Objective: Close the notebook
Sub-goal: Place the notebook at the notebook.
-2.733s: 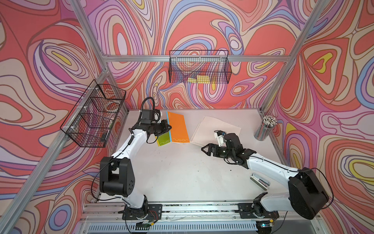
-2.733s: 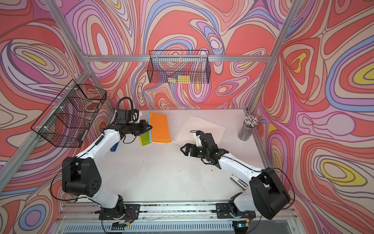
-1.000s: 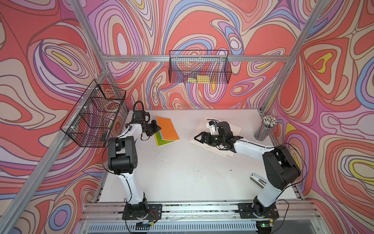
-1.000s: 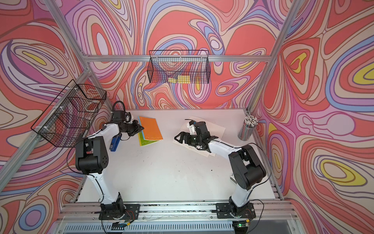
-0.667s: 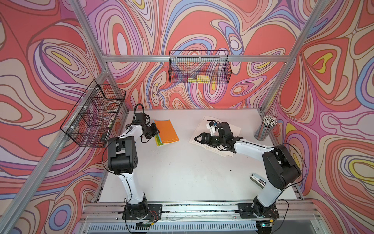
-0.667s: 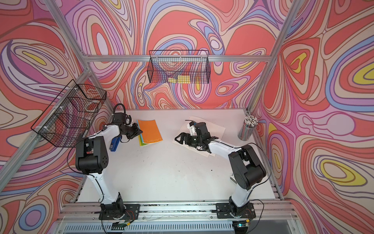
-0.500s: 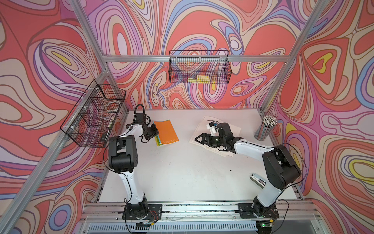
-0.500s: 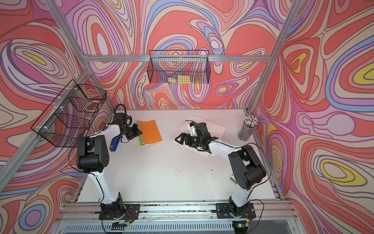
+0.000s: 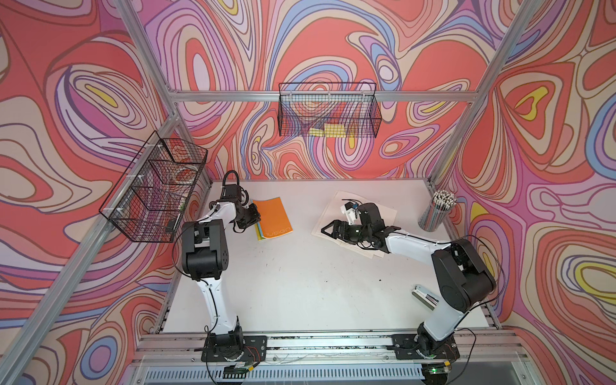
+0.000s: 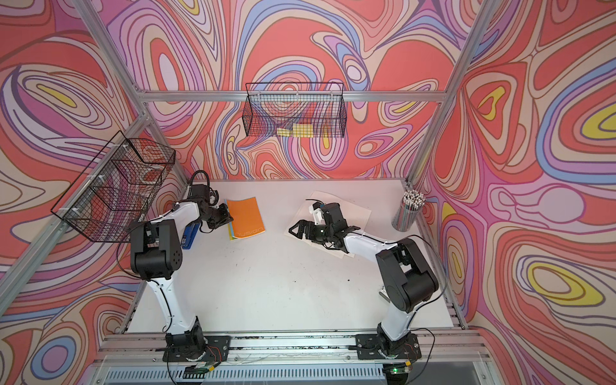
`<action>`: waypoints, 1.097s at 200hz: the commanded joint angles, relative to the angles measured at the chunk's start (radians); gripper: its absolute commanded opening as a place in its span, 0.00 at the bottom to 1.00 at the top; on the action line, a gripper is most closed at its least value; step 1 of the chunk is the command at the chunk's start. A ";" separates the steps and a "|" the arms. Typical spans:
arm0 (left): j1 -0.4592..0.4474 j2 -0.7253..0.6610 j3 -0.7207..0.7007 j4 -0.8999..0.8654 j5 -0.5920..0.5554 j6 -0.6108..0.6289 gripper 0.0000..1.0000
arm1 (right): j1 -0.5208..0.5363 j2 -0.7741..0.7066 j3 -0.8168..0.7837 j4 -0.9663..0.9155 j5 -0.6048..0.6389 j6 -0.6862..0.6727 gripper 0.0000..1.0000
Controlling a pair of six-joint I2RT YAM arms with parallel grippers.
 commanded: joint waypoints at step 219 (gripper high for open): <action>0.006 0.113 0.098 -0.127 -0.136 0.079 0.11 | -0.011 0.011 -0.026 0.033 -0.017 0.008 0.98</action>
